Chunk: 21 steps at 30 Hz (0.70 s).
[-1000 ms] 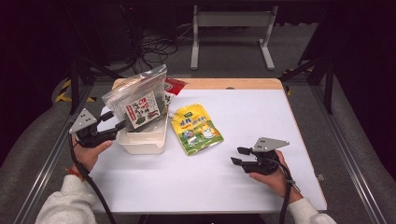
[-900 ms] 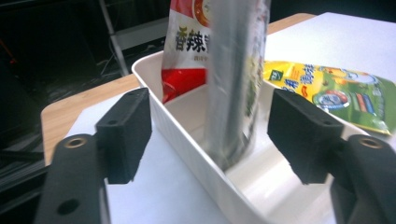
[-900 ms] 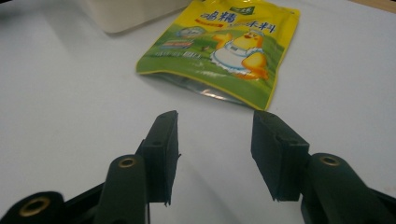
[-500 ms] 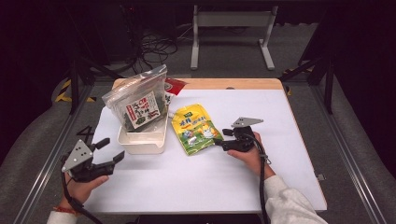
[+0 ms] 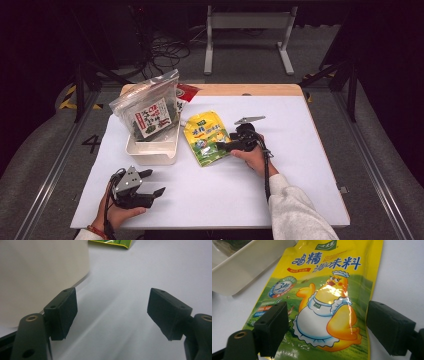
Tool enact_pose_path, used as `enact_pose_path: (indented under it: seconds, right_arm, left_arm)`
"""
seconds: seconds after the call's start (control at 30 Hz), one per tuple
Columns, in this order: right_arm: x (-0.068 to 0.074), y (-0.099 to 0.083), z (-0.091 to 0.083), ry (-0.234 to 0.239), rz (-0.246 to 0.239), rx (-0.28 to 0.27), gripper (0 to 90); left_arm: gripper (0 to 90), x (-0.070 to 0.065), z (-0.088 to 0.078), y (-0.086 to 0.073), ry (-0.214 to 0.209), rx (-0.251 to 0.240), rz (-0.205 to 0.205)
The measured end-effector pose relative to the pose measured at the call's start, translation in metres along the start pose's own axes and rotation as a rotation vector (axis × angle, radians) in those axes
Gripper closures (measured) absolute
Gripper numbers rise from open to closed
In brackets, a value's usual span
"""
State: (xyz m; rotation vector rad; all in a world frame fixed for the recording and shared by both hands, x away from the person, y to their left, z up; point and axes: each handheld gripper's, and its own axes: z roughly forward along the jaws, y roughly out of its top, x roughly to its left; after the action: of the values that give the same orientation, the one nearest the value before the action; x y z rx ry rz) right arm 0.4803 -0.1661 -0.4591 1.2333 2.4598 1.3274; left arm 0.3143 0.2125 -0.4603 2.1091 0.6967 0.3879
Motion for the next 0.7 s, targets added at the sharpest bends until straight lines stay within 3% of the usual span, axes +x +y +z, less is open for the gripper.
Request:
enact_pose_path:
  seconds: [0.07,0.17,0.23,0.33,0.43,0.53,0.7]
  right_arm:
    - [0.000,0.000,0.001,0.003,-0.001,0.001,20.6]
    - [0.001,0.000,0.001,0.048,0.011,0.009,33.7]
    - [0.000,0.000,0.000,0.060,0.021,0.011,38.8]
    - [-0.003,0.000,-0.004,0.070,0.030,0.014,52.4]
    - [-0.005,-0.001,-0.007,0.086,0.037,0.014,58.4]
    - [-0.006,-0.002,-0.013,0.112,0.024,0.018,67.6]
    - [-0.005,-0.006,-0.020,0.134,-0.032,0.009,75.6]
  left_arm:
    - [24.5,0.000,0.001,0.000,-0.009,0.005,-0.002]
    - [23.8,0.001,0.002,0.000,-0.025,0.001,-0.009]
    - [23.7,0.002,0.003,0.001,-0.040,-0.008,-0.029]
    - [23.3,0.001,0.007,0.002,-0.058,-0.001,-0.028]
    - [22.6,0.000,0.010,0.004,-0.077,0.007,-0.035]
    - [22.1,-0.002,0.016,0.007,-0.107,0.010,-0.035]
    - [20.9,-0.006,0.022,0.013,-0.147,0.014,-0.037]
